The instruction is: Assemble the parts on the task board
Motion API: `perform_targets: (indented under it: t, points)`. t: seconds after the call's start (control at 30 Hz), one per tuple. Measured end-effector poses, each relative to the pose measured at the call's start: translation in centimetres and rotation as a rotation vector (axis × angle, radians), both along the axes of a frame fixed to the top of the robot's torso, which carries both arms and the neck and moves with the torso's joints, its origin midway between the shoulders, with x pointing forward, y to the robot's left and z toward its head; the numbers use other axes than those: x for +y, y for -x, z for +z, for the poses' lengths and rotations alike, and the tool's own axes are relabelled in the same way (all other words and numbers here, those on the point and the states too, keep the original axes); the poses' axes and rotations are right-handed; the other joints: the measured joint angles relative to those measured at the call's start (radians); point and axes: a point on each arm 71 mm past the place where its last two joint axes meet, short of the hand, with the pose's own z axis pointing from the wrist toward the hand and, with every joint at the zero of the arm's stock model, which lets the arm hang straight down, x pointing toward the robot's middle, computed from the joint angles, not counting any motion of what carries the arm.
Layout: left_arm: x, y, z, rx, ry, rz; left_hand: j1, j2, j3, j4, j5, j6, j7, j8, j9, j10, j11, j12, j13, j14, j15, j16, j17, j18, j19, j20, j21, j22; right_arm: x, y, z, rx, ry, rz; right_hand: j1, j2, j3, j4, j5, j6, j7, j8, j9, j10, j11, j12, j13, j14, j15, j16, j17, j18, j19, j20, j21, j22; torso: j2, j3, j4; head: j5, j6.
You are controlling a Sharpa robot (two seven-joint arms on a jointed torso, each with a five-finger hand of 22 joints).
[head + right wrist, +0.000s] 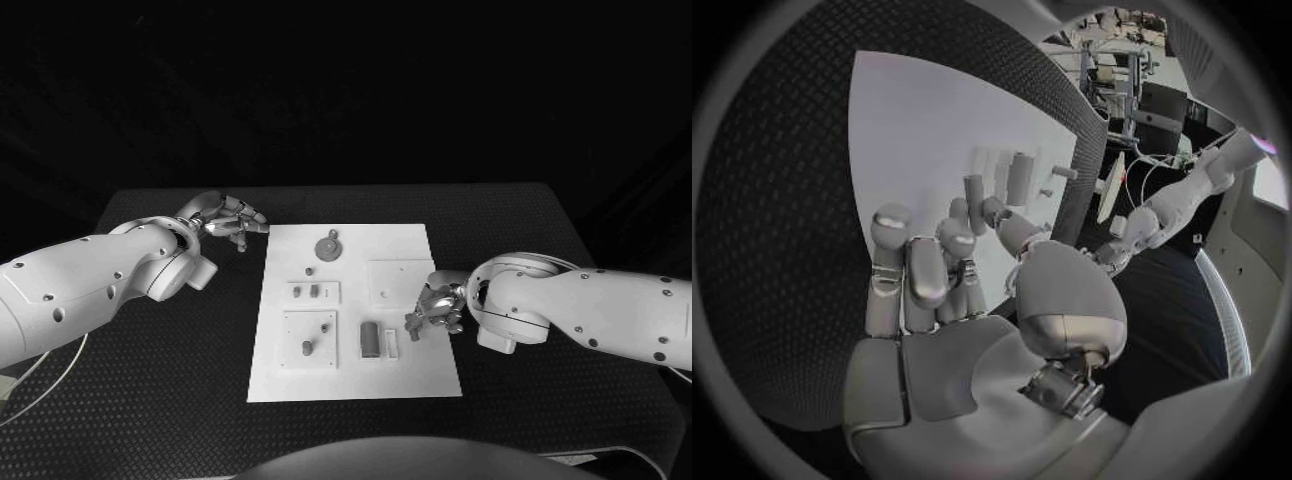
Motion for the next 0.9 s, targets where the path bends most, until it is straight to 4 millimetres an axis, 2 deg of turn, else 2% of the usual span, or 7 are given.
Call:
perform_targets:
  t: [0.47, 0.9]
  points:
    - [0.0, 0.0, 0.0, 0.001, -0.001, -0.001, 0.000, 0.000, 0.000, 0.000, 0.000, 0.000, 0.000, 0.000, -0.001, 0.000, 0.000, 0.000, 0.000, 0.000, 0.000, 0.000, 0.001, 0.000, 0.000, 0.000, 0.000, 0.001, 1.8, 0.6, -1.3, 0.088, -0.058, -0.019, -0.011, -0.011, -0.004, -0.002, 0.000, 0.001, -0.001, 0.000, -0.005, 0.000, 0.000, -0.008, -0.003, 0.000, 0.000, 0.000, -0.006, 0.000, 0.000, 0.000, 0.000, 0.000, 0.000, 0.0004, -0.0005, -0.001, -0.004]
    - [0.1, 0.0, 0.0, 0.002, -0.002, 0.000, 0.000, 0.000, 0.000, 0.000, 0.000, 0.000, 0.000, 0.004, -0.001, 0.000, 0.000, 0.000, 0.000, 0.000, 0.000, 0.000, 0.001, 0.000, 0.001, -0.001, 0.000, 0.001, 2.5, 0.8, -2.2, 0.099, -0.051, 0.004, -0.019, -0.011, -0.004, -0.002, 0.000, 0.001, -0.001, -0.004, -0.005, 0.000, 0.000, -0.012, -0.005, 0.000, 0.001, 0.000, -0.013, 0.000, 0.001, 0.001, 0.000, 0.000, 0.001, 0.0010, 0.0000, 0.002, -0.008]
